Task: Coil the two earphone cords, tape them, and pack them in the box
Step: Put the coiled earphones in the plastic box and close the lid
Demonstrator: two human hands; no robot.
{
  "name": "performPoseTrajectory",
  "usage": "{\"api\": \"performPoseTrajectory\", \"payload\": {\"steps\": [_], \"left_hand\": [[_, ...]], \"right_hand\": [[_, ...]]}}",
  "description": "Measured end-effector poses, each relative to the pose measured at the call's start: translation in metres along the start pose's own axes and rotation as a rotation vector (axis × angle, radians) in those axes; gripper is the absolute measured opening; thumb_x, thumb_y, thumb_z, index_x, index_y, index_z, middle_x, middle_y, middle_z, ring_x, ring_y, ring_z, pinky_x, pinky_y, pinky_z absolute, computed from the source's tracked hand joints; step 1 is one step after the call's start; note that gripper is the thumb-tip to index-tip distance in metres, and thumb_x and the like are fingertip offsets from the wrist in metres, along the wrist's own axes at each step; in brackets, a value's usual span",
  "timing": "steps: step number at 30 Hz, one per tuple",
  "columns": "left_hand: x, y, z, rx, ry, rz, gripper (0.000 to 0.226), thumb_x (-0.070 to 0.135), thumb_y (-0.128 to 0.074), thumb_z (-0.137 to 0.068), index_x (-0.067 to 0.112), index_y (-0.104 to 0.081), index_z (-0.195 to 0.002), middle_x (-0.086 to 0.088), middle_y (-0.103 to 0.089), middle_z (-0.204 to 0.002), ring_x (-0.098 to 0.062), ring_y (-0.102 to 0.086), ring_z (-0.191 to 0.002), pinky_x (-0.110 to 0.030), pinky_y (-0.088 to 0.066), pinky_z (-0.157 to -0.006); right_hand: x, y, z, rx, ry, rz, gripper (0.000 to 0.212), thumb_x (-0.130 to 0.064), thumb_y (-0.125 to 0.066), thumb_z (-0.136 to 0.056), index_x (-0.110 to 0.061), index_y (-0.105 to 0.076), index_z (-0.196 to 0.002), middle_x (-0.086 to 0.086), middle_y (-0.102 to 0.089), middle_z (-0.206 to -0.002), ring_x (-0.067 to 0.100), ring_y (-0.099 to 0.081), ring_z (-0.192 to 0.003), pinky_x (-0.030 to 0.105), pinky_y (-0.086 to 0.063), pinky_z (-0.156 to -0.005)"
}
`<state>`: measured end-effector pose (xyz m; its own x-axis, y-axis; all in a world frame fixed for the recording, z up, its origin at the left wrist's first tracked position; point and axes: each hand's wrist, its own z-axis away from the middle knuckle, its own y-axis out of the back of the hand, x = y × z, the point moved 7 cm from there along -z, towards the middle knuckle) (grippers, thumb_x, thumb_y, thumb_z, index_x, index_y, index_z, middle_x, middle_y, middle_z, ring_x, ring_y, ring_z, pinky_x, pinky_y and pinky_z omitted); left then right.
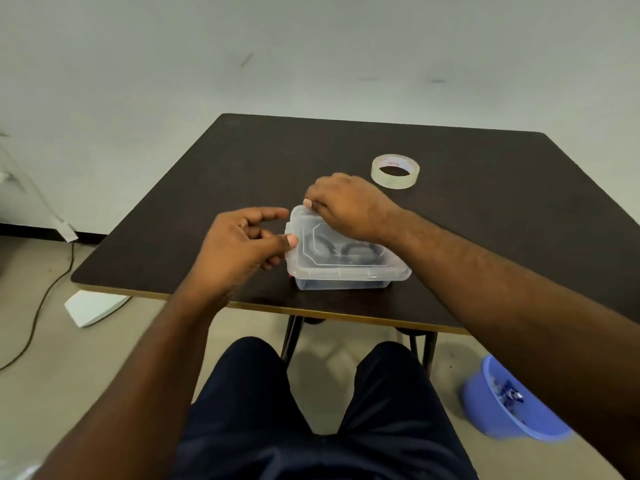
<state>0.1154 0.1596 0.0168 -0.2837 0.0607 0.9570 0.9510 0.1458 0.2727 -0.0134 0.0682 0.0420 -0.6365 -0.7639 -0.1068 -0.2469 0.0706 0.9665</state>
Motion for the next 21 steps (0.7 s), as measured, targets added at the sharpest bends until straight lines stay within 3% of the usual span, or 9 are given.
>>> {"api": "performPoseTrajectory", "payload": {"steps": [7,12,17,21], "left_hand": [[-0.011,0.004,-0.004,0.089,0.004,-0.082,0.028,0.023,-0.072,-0.084,0.015,-0.069,-0.110,-0.004,-0.073,-0.081,-0.019,-0.071,-0.072,-0.029,-0.060,-0.065],[-0.029,-0.014,-0.007,-0.051,0.235,0.146,0.030,0.024,-0.067,-0.086,0.014,-0.065,-0.114,-0.003,-0.074,-0.094,-0.021,-0.072,-0.086,-0.031,-0.059,-0.065],[-0.041,-0.019,-0.012,-0.265,0.430,0.140,0.042,0.039,-0.068,-0.078,0.019,-0.064,-0.115,-0.011,-0.073,-0.101,-0.023,-0.066,-0.077,-0.034,-0.056,-0.060],[-0.042,-0.016,-0.017,-0.265,0.506,0.163,0.040,0.032,-0.072,-0.074,0.012,-0.068,-0.108,-0.016,-0.071,-0.099,-0.022,-0.064,-0.071,-0.034,-0.057,-0.063]], "right_hand": [[0.002,-0.016,-0.005,-0.041,-0.053,-0.101,0.029,-0.029,-0.036,-0.102,-0.016,-0.062,-0.100,-0.001,-0.061,-0.100,0.014,-0.055,-0.086,0.032,-0.048,-0.078],[0.006,-0.025,-0.009,-0.089,-0.083,-0.155,0.029,-0.030,-0.037,-0.101,-0.016,-0.059,-0.089,-0.003,-0.062,-0.089,0.015,-0.057,-0.078,0.038,-0.050,-0.076],[0.009,-0.027,-0.009,-0.071,-0.076,-0.164,0.027,-0.031,-0.036,-0.101,-0.019,-0.056,-0.087,-0.005,-0.060,-0.082,0.013,-0.055,-0.073,0.031,-0.043,-0.067],[0.014,-0.023,-0.007,-0.007,-0.091,-0.139,0.031,-0.039,-0.039,-0.099,-0.022,-0.055,-0.079,-0.012,-0.054,-0.071,0.009,-0.053,-0.067,0.028,-0.039,-0.064]]}}
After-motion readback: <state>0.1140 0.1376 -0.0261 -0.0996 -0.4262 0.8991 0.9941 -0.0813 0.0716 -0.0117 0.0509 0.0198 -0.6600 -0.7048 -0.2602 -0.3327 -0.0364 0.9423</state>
